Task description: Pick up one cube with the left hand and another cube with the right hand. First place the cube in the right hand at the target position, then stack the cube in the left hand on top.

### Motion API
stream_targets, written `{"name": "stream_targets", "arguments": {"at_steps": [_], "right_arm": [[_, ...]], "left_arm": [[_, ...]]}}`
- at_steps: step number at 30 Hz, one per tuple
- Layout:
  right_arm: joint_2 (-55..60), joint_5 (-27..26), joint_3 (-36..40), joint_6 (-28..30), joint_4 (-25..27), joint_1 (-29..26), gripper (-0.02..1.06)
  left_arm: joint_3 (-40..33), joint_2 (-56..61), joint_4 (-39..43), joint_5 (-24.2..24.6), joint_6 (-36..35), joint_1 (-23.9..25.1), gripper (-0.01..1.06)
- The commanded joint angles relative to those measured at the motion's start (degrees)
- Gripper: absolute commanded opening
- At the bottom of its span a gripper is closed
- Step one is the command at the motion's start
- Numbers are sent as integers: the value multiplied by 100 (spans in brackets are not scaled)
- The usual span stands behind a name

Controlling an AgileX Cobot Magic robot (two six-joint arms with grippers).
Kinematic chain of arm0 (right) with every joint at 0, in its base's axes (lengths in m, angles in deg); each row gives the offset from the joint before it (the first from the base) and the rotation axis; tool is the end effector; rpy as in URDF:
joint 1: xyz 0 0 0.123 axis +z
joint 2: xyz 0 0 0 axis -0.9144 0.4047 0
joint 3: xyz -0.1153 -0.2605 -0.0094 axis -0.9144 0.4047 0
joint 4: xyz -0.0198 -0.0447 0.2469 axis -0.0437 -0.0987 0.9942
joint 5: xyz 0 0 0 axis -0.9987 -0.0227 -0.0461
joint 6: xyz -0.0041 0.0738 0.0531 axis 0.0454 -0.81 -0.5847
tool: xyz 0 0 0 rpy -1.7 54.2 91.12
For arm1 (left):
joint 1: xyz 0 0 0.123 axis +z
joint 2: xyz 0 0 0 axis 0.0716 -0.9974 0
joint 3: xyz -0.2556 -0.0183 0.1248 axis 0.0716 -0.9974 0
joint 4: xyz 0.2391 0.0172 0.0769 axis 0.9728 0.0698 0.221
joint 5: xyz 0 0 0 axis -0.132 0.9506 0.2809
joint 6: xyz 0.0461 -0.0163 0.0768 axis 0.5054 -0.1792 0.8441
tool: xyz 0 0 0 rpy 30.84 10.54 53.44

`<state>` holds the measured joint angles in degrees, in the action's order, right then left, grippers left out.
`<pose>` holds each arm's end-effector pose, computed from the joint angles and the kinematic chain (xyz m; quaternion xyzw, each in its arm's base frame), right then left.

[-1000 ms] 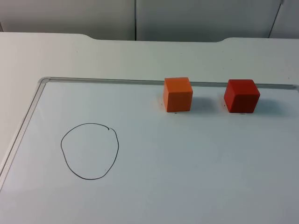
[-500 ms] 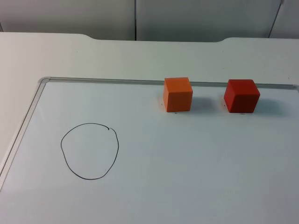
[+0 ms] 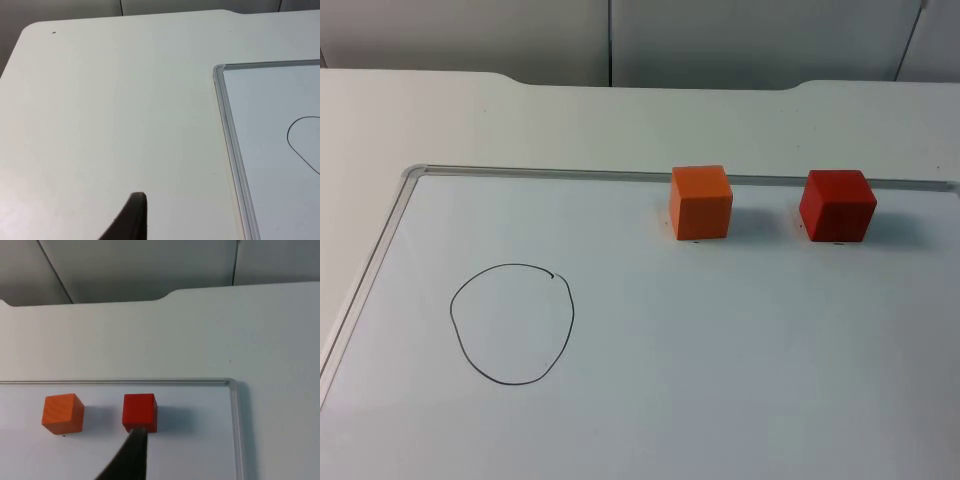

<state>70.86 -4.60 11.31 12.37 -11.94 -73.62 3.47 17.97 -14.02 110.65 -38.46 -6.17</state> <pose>0.2041 -0.0094 0.4131 -0.0014 0.9046 0.0495 0.4234 -0.0069 0.0042 0.2789 0.0141 0.8576 0.0145 0.5139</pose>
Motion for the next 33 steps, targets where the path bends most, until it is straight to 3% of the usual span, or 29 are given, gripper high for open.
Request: {"name": "stream_targets", "arguments": {"at_steps": [1, 6, 9, 13, 23, 33], "right_arm": [[306, 60, -208, 75, 41, -13, 103], [1149, 58, -586, 10, -149, 371, 103], [1681, 27, -796, -308, -527, 771, 103], [2519, -68, -930, -1156, -1439, 1478, 103], [3793, -559, -930, -2198, -1563, 2022, 103], [4930, -1413, -930, -3372, -2325, 2528, 99]], "left_arm": [[-8, 22, 2, -53, 0, -36, 105], [-8, 22, 2, -53, 0, -36, 105], [-8, 22, 12, -53, 0, -36, 105], [-8, 22, 12, -53, 0, -36, 105], [-8, 22, 12, -53, 0, -36, 105], [-8, 22, 12, -53, 0, -36, 105]]}}
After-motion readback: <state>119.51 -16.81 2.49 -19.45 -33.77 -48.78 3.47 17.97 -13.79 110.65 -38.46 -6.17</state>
